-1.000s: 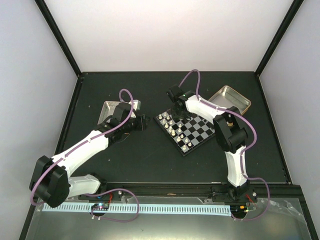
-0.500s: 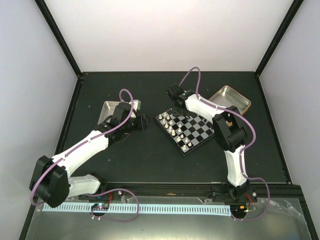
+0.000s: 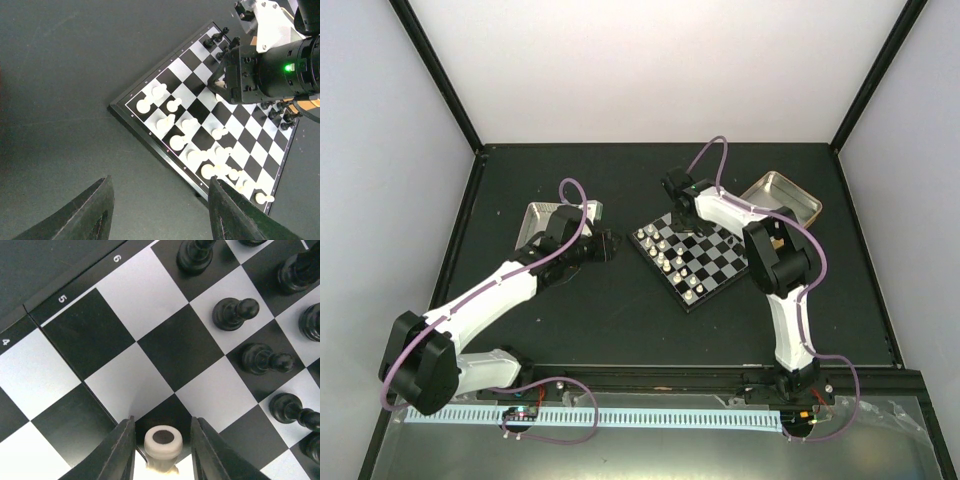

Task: Set up the chess pieces on the board
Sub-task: Pick up the chess piece from the chessboard, then place the chess piece on the chessboard.

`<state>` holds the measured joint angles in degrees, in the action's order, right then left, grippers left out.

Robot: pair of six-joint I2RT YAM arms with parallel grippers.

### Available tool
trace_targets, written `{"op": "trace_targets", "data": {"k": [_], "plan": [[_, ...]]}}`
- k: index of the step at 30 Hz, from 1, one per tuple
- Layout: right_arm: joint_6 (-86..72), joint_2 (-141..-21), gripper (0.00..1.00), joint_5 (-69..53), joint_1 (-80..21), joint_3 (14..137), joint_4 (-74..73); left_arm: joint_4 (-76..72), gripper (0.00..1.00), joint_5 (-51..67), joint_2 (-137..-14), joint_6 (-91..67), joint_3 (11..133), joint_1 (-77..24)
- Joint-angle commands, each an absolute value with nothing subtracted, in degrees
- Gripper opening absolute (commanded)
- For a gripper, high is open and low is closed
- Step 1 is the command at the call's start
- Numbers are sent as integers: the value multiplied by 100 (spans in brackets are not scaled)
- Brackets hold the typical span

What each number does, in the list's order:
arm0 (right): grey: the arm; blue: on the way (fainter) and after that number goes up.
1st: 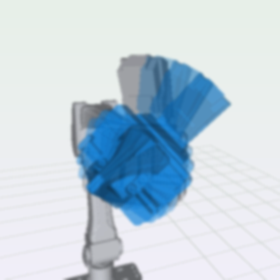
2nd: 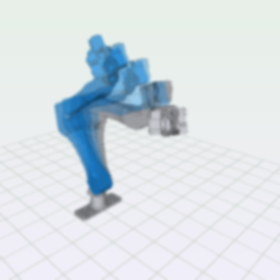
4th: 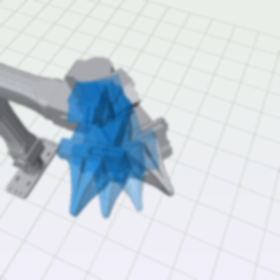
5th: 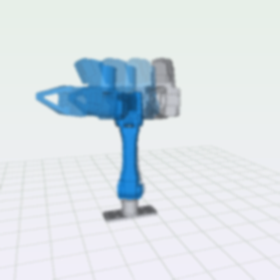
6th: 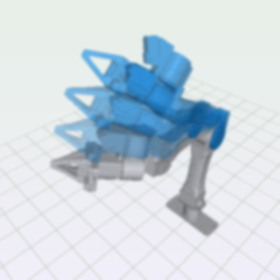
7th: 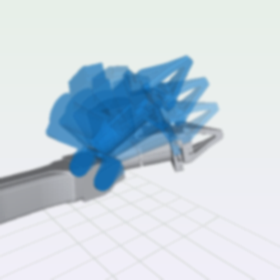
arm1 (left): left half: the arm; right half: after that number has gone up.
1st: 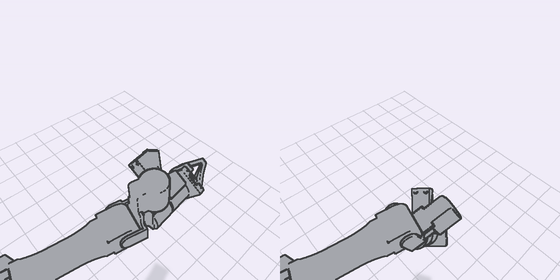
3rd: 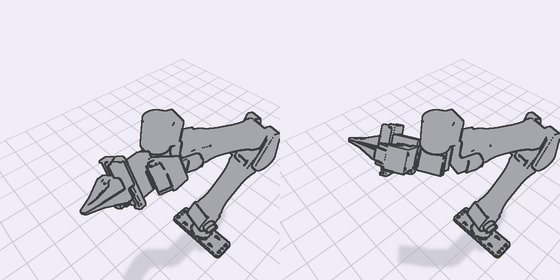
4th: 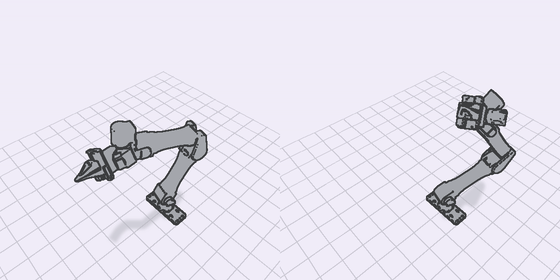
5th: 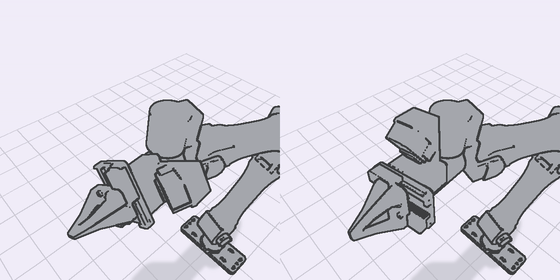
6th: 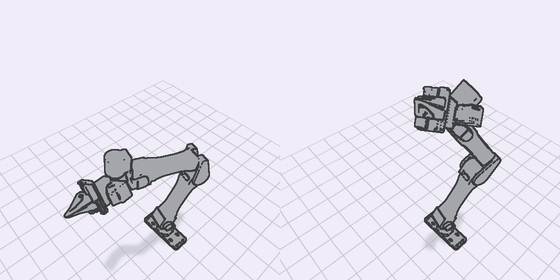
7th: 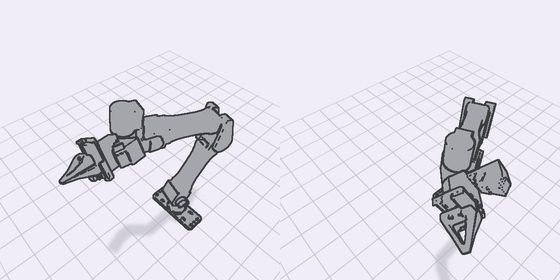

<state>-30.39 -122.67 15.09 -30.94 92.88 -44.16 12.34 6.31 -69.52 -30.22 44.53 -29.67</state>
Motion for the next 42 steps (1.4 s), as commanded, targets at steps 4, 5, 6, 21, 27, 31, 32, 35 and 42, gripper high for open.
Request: {"op": "trace_targets", "data": {"k": [4, 5, 6, 21, 27, 31, 32, 35, 42], "plan": [[-3104, -12392, 23, 1302, -2968, 9250, -4192, 1037, 53, 869, -6996, -3079, 4439, -2927], [-3113, -12379, 21, 1255, -2958, 9236, -4178, 1011, 53, 899, -7003, -3079, 4439, -2920], [-3126, -12359, 18, 1192, -2954, 9201, -4168, 980, 53, 931, -7005, -3091, 4425, -2926], [-4296, -10605, 14, 72, -2914, 8191, -3466, -275, 58, 1957, -7151, -3300, 4213, -2941], [-5485, -9735, 13, -1056, -2878, 7278, -2583, -1163, 64, 2341, -7477, -3399, 4192, -3102], [-6631, -9181, 14, -1802, -2865, 6467, -1608, -1731, 66, 2272, -7719, -3335, 4197, -3398], [-6928, -9060, 14, -1957, -2882, 6237, -1250, -1816, 66, 2168, -7781, -3344, 4201, -3481], [-7605, -8840, 13, -2234, -2953, 5850, -663, -2157, 63, 1873, -7994, -3363, 4155, -3738], [-8548, -8428, 13, -2532, -2988, 5191, 55, -2500, 50, 1234, -8283, -3454, 4043, -4171]]}}
